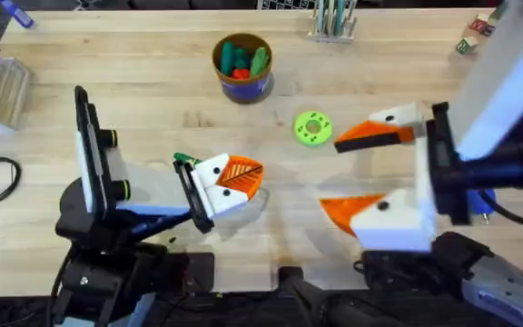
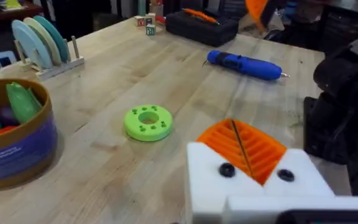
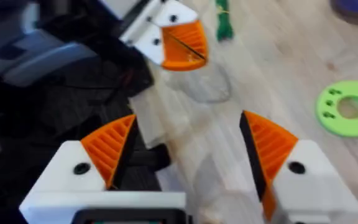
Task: Pick up the gripper from the table and insert it into the empty holder that is missing its gripper. Then pick up a screw, insert it into the mounting hole, and use the screwdriver to tighten it. Finally, clean up the table by picking up the vegetable and placing it into the bucket.
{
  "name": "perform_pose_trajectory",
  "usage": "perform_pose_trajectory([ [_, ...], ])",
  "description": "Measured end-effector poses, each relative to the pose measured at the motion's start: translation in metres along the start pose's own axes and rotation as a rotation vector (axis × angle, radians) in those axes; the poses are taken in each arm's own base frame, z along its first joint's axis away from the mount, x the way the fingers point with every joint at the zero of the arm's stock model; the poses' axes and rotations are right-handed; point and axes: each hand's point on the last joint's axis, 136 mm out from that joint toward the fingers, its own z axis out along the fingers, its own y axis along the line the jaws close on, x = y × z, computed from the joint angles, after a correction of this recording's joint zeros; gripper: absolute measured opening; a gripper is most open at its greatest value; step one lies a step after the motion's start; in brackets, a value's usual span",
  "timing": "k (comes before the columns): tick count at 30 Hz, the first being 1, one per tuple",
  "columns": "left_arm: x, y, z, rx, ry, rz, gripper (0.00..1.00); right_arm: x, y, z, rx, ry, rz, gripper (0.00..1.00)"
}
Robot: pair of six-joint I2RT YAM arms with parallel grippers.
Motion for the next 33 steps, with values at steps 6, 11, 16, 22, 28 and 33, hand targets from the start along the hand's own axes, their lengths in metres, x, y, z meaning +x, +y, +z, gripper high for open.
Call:
perform_pose_trajectory([
  [6,0.0,0.0,0.0,0.0,0.0,0.0,0.011,0.011,-0.061,0.009,0.236,0.103,0.099,0.991],
  [11,0.0,0.0,0.0,0.0,0.0,0.0,0.011,0.041,-0.149,0.002,0.524,0.244,0.333,0.991],
  [16,0.0,0.0,0.0,0.0,0.0,0.0,0.011,0.091,-0.222,-0.039,0.799,0.37,0.572,0.992],
  [22,0.0,0.0,0.0,0.0,0.0,0.0,0.011,0.132,-0.258,-0.097,0.983,0.374,0.754,0.991],
  [28,0.0,0.0,0.0,0.0,0.0,0.0,0.011,0.166,-0.269,-0.143,1.03,0.368,0.812,0.991],
  [33,0.0,0.0,0.0,0.0,0.0,0.0,0.011,0.198,-0.279,-0.172,1.055,0.382,0.849,0.991],
])
